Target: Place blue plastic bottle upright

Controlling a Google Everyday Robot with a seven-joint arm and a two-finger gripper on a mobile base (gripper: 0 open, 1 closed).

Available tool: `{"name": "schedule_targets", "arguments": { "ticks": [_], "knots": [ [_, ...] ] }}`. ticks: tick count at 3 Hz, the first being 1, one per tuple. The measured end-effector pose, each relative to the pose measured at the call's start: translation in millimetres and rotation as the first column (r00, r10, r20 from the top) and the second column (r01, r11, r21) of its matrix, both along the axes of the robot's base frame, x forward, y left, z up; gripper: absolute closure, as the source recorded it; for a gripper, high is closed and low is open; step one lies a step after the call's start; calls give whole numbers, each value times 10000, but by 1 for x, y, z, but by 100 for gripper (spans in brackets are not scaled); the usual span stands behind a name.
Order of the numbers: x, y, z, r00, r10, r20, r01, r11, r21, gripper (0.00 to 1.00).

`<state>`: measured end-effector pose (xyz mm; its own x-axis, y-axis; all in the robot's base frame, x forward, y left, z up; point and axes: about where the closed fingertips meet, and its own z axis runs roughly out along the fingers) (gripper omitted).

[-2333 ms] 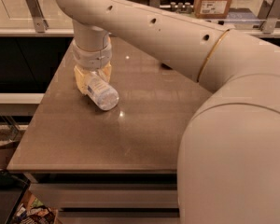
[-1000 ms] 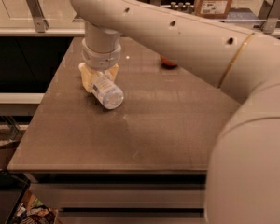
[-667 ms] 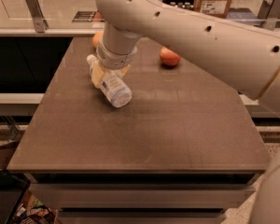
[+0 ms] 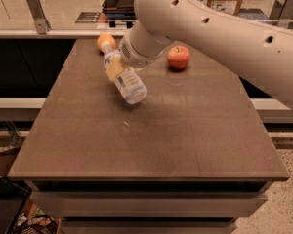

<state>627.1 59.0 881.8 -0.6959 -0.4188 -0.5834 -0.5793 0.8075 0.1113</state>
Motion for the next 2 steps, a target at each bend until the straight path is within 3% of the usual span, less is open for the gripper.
{"name": "schedule_targets", "arguments": {
  "ticks": [1, 2],
  "knots": [
    [4, -15, 19, 9961, -241, 853, 199, 9985, 504, 100],
    [4, -28, 37, 9826, -540, 1774, 341, 9930, 1130, 100]
  ]
}}
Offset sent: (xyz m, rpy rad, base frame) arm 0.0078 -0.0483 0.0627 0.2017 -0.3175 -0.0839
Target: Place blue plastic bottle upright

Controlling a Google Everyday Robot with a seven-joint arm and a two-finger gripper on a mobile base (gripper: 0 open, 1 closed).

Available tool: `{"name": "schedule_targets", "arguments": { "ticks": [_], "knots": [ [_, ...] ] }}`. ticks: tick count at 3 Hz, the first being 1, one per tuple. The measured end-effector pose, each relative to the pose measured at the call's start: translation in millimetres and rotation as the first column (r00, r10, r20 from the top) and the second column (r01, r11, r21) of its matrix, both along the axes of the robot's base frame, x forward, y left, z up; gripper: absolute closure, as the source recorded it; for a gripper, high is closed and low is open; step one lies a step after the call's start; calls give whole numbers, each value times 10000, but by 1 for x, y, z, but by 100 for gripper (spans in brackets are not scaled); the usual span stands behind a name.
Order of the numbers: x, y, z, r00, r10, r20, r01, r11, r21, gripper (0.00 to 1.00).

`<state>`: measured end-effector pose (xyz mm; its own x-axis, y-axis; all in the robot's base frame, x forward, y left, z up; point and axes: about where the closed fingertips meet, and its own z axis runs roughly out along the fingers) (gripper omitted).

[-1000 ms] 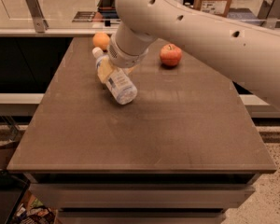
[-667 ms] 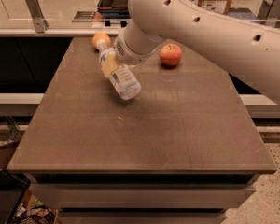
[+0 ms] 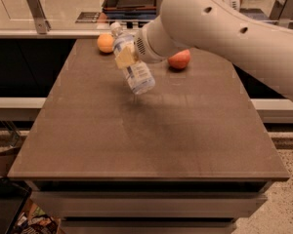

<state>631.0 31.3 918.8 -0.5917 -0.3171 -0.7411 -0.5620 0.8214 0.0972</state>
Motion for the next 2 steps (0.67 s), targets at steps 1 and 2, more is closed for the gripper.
{"name": "schedule_targets", "arguments": {
  "ticks": [1, 2],
  "knots": [
    [-1, -3, 19, 9941, -24, 1089, -46, 9980, 638, 100],
    [0, 0, 44, 9748, 135, 2226, -406, 9922, 1175, 100]
  ]
}}
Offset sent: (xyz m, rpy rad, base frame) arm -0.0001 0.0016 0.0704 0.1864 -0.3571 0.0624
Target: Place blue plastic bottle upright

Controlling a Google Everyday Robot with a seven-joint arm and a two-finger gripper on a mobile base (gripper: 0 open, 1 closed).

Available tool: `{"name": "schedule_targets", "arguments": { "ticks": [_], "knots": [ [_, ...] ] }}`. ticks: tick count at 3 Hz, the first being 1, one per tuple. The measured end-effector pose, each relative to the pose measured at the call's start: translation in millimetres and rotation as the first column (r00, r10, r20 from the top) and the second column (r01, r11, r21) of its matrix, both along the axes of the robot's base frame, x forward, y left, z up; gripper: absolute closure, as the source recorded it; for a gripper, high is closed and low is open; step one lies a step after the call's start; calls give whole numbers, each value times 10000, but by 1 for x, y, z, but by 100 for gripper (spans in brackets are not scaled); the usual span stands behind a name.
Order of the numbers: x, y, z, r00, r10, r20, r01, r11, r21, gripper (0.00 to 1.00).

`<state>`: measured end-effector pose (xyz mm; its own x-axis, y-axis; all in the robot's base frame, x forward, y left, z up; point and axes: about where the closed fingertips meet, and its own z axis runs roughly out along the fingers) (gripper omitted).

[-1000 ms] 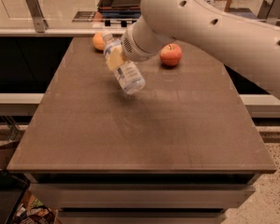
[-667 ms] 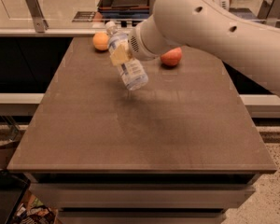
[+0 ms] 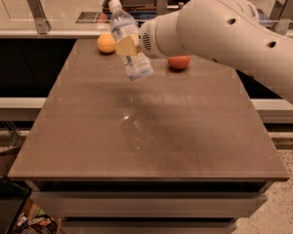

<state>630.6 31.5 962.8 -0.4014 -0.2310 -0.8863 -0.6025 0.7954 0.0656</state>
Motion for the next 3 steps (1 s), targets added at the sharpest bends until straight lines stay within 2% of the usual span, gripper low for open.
{"name": "schedule_targets", "arguments": {
  "ticks": [1, 2, 3],
  "knots": [
    [-5, 4, 23, 9938, 308, 1073, -355, 9985, 421, 100],
    [-12, 15, 38, 9736, 733, 2161, -921, 9927, 784, 100],
    [-11, 10, 43, 9496, 884, 3009, -1304, 9838, 1226, 100]
  ]
}}
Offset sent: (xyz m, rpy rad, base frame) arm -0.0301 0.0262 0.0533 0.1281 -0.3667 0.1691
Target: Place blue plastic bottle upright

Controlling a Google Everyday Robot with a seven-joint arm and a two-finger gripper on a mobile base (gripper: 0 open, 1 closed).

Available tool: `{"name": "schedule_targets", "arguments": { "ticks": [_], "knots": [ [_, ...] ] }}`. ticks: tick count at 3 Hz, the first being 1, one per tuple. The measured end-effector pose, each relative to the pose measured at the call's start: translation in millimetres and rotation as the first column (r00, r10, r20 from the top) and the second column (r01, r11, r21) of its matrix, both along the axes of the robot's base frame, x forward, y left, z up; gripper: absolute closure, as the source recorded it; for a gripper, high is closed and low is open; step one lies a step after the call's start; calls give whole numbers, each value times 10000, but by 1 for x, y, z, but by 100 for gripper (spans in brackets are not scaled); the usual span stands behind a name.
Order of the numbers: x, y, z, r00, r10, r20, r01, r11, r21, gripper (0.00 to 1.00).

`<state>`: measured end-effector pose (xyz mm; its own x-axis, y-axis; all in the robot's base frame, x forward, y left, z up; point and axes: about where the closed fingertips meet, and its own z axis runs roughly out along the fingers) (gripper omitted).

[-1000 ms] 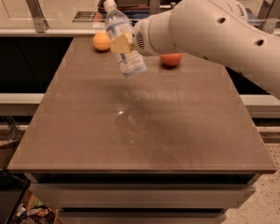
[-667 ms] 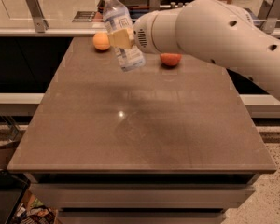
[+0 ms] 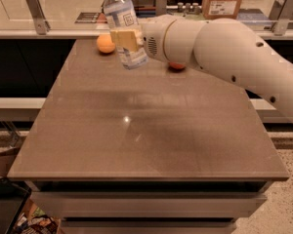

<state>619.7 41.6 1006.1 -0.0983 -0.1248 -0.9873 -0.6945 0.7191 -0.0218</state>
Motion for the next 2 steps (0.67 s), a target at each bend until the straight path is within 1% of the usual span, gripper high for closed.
{"name": "schedule_targets", "arguments": {
  "ticks": [1, 2],
  "knots": [
    [-4, 17, 0, 9916, 873, 956, -888, 9960, 122, 100],
    [-12, 41, -1, 9740, 1618, 1586, -1645, 9864, 43, 100]
  ]
}}
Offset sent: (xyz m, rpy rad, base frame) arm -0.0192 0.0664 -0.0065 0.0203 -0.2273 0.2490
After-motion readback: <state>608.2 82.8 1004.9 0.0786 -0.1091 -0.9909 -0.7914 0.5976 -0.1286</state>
